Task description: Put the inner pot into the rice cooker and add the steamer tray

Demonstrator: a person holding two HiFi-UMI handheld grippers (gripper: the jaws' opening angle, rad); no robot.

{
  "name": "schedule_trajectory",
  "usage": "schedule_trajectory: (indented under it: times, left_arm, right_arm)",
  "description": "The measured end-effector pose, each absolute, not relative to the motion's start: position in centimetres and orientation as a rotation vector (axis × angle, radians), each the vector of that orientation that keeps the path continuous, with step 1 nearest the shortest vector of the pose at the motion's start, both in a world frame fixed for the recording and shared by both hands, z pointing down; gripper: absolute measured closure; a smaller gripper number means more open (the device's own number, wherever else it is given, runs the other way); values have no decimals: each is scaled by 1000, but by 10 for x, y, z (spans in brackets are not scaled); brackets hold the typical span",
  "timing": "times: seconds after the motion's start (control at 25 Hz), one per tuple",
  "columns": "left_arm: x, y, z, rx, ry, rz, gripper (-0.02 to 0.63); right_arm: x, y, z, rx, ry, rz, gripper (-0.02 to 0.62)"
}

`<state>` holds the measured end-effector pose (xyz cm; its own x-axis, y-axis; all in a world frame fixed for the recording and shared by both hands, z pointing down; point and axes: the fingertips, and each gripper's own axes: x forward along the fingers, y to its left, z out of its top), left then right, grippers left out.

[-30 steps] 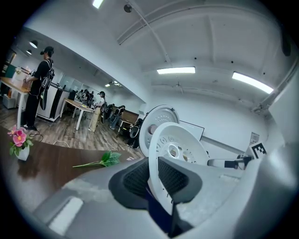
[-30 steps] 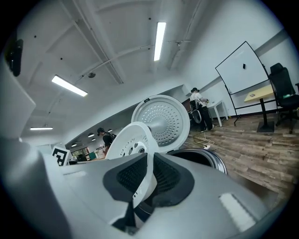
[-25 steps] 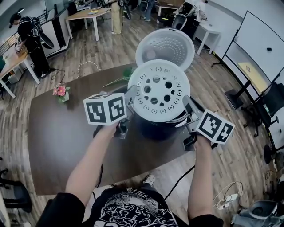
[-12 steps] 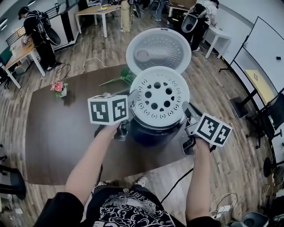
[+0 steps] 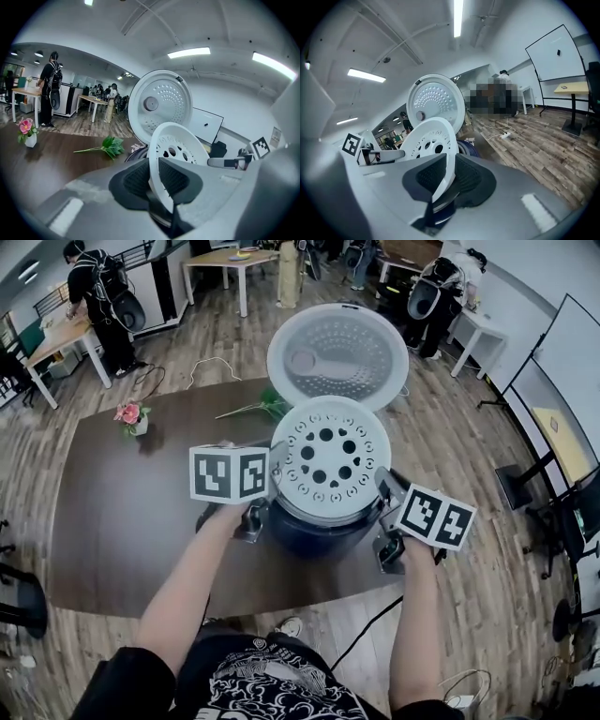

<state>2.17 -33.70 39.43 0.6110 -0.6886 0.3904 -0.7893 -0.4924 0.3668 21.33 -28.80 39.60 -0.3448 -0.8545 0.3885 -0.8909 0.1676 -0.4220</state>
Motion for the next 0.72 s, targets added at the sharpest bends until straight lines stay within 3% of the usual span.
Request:
schedule_trajectory:
  times: [0.24,0.56,0.72]
  left_arm:
    - [23,-339,397,2298,-1199,294,540]
    - [22,-347,395,2195,-1123,335,538]
    - [25,-345,401,2184,-1108,372,511]
  right_arm:
    - [215,-295,401,1718,-2315,884,531]
    - [211,-302,397,1634,-2292,1088,531]
    - [213,-302,402,1626,-2257,1078,528]
